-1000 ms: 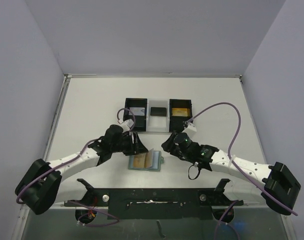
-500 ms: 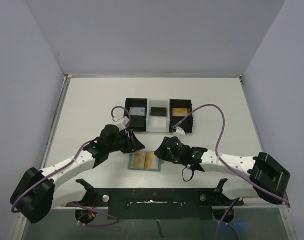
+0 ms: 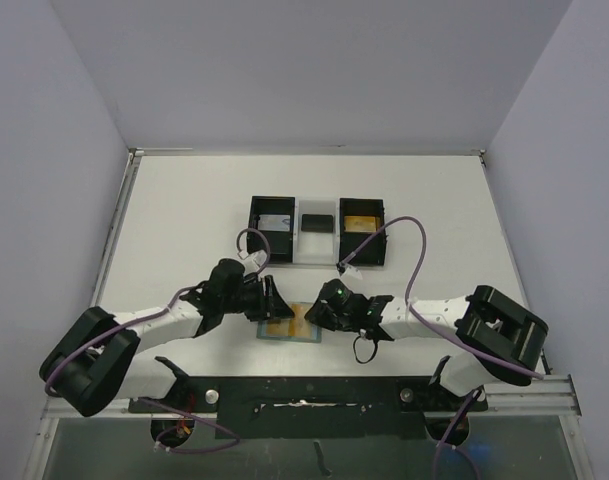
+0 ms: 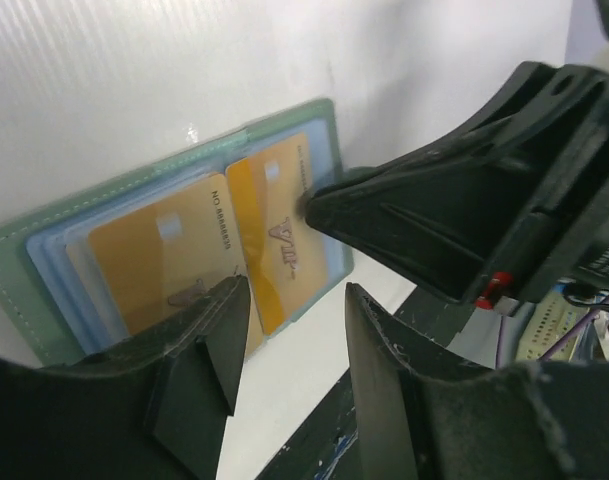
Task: Take the credit cards out of the card holder
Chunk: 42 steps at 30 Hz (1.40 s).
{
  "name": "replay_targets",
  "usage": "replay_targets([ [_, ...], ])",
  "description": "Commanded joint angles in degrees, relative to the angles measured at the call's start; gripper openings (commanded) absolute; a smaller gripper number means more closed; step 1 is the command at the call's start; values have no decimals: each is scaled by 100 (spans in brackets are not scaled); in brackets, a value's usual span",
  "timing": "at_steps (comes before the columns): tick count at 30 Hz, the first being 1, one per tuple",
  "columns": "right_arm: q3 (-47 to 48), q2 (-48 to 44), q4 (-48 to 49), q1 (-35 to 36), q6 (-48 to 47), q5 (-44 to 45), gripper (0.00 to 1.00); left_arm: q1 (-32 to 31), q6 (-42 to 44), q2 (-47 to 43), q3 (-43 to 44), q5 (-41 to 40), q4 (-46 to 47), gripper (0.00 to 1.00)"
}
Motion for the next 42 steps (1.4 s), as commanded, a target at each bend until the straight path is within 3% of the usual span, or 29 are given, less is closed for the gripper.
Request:
replay_targets([
  [1,-34,280,-29,35,374,-73,15,-18,153,531,170,484,330,41],
  [3,22,309,-237,114,515,-16,15,-2,297,670,336,450,-86,41],
  [9,-14,394,-649,176,840,357,13,5,44,700,-19,-129,346,41],
  [15,-19,316,-727,122,553,344,13,18,-238,828,-120,-95,702,41],
  [20,-199,43,-744,69,568,389,13,27,-186,908,-14,-201,445,41],
  [28,176,-855,-877,-93,-422,144,19,65,5,861,19,-463,108,40],
  [38,-155,-219,860,-414,-760,-1119,16,61,91,953,28,-292,99,41],
  [42,-240,235,662,-412,-307,-1096,15,55,240,1057,74,-423,-156,41],
])
